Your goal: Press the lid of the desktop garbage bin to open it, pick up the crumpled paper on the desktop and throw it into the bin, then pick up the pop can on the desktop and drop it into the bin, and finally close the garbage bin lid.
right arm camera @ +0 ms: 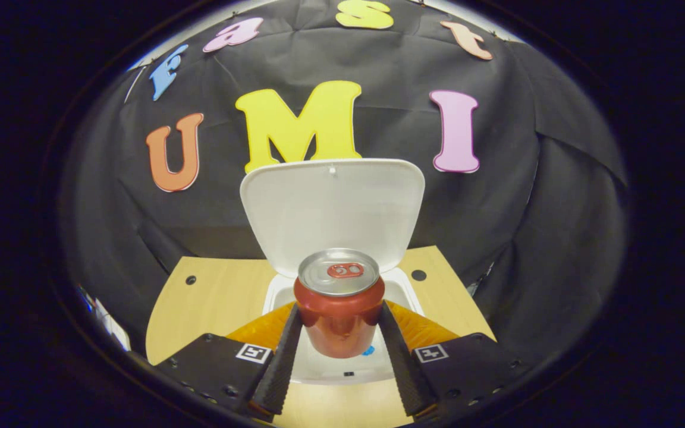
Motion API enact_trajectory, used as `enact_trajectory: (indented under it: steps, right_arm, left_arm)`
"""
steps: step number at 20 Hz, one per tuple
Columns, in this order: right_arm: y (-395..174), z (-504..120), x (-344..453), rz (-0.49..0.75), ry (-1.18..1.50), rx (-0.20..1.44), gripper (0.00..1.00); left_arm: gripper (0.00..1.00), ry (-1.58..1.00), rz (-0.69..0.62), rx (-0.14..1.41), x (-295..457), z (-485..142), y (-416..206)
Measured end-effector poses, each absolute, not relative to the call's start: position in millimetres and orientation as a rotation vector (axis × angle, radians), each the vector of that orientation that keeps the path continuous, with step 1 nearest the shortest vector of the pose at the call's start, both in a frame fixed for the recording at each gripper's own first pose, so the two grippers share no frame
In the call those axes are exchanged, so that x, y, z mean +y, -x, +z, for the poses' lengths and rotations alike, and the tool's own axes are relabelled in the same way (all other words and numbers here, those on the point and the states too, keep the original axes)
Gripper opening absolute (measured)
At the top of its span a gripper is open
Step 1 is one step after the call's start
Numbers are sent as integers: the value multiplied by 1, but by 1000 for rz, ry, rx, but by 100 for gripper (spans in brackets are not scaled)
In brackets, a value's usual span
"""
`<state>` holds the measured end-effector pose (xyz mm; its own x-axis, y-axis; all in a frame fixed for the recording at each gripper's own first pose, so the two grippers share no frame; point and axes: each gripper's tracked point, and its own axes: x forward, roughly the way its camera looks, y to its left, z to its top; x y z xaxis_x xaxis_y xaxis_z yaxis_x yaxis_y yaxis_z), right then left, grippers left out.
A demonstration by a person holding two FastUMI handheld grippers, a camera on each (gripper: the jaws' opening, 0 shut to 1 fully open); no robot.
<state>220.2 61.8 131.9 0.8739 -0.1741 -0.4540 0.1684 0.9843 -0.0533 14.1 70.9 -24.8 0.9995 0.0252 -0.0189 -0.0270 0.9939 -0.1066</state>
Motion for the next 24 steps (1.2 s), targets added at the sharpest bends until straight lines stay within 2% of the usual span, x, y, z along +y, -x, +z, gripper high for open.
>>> enact_trajectory:
  steps: [8, 12, 16, 19, 24]
  right_arm:
    - [-220, 165, 59, -171, 33, 378, 82]
    - [-216, 183, 55, -159, 17, 353, 82]
    - [-220, 205, 47, -157, 11, 302, 91]
    - [-226, 225, 42, -142, -11, 241, 95]
    - [-238, 274, 32, -130, 42, 76, 95]
  left_arm:
    - [98, 113, 13, 34, 66, -26, -15]
    - [98, 95, -7, 34, 61, -27, -14]
    - [98, 73, -8, 59, 61, -34, -15]
    - [98, 91, 6, 94, 64, -43, -17]
    - [98, 84, 40, 124, 69, -52, -20]
